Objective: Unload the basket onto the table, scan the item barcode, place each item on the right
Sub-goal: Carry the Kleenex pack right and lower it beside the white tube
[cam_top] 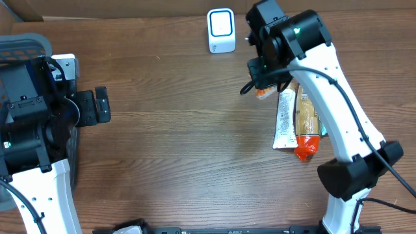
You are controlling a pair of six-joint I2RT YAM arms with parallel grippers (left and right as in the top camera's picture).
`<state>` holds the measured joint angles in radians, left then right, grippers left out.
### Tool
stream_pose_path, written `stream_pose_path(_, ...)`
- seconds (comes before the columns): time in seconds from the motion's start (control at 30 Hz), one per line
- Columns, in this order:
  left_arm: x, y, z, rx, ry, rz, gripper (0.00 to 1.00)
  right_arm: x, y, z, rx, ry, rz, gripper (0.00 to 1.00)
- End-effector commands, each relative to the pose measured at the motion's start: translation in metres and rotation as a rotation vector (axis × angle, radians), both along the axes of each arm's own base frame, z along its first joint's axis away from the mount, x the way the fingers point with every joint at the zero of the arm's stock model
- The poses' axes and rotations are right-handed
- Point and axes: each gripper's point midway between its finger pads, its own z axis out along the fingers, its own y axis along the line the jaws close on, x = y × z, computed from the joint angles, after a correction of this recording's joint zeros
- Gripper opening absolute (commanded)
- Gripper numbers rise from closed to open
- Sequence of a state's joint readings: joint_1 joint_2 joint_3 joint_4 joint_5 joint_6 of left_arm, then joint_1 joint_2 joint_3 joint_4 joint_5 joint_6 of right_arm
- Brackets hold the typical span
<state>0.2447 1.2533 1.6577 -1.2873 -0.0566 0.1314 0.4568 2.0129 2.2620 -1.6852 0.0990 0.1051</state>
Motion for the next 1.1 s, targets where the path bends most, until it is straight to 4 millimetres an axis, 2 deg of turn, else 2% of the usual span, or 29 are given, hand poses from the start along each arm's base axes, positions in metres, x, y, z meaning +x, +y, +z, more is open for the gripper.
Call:
stream_pose_path(0.0,0.001,0.001,0.004,0.006,-0.01,-0.008,1.0,-0.004,-0.013,-0.051,-0.026,0.144,-0.122,0.17)
stream_pose_path(0.23,0.001,0.001,0.004,0.006,-0.01,-0.008,1.0,-0.017,-0.021,-0.129,-0.064,0.251,-0.136,0.24)
stream_pose_path(0.37,0.001,0.001,0.004,0.006,-0.01,-0.008,0.99,-0.026,-0.027,-0.167,-0.088,0.272,-0.137,0.27)
stream_pose_path(0.43,0.001,0.001,0.004,0.006,-0.01,-0.008,1.0,-0.03,-0.033,-0.174,-0.114,0.28,-0.14,0.27)
stream_pose_path(0.53,0.001,0.001,0.004,0.006,-0.01,-0.008,0.99,-0.03,-0.038,-0.175,-0.114,0.286,-0.151,0.27)
stream_pose_path(0.63,0.001,0.001,0.004,0.006,-0.01,-0.008,1.0,-0.025,-0.038,-0.165,-0.101,0.263,-0.158,0.32)
stream_pose_path(0.77,0.001,0.001,0.004,0.006,-0.01,-0.008,1.0,-0.012,-0.033,-0.128,-0.058,0.182,-0.158,0.42)
stream_pose_path(0.8,0.001,0.001,0.004,0.006,-0.01,-0.008,1.0,-0.01,-0.032,-0.117,-0.044,0.158,-0.156,0.49)
stream_pose_path(0.83,0.001,0.001,0.004,0.006,-0.01,-0.008,1.0,-0.007,-0.028,-0.087,0.003,0.099,-0.142,0.72)
stream_pose_path(0.9,0.001,0.001,0.004,0.006,-0.01,-0.007,1.0,-0.01,-0.024,-0.057,0.052,0.05,-0.137,0.91)
stream_pose_path(0.97,0.001,0.001,0.004,0.006,-0.01,-0.008,1.0,-0.018,-0.025,-0.027,0.09,0.007,-0.132,1.0)
stream_pose_path(1.07,0.001,0.001,0.004,0.006,-0.01,-0.008,1.0,-0.035,-0.033,0.015,0.123,-0.059,-0.132,1.0)
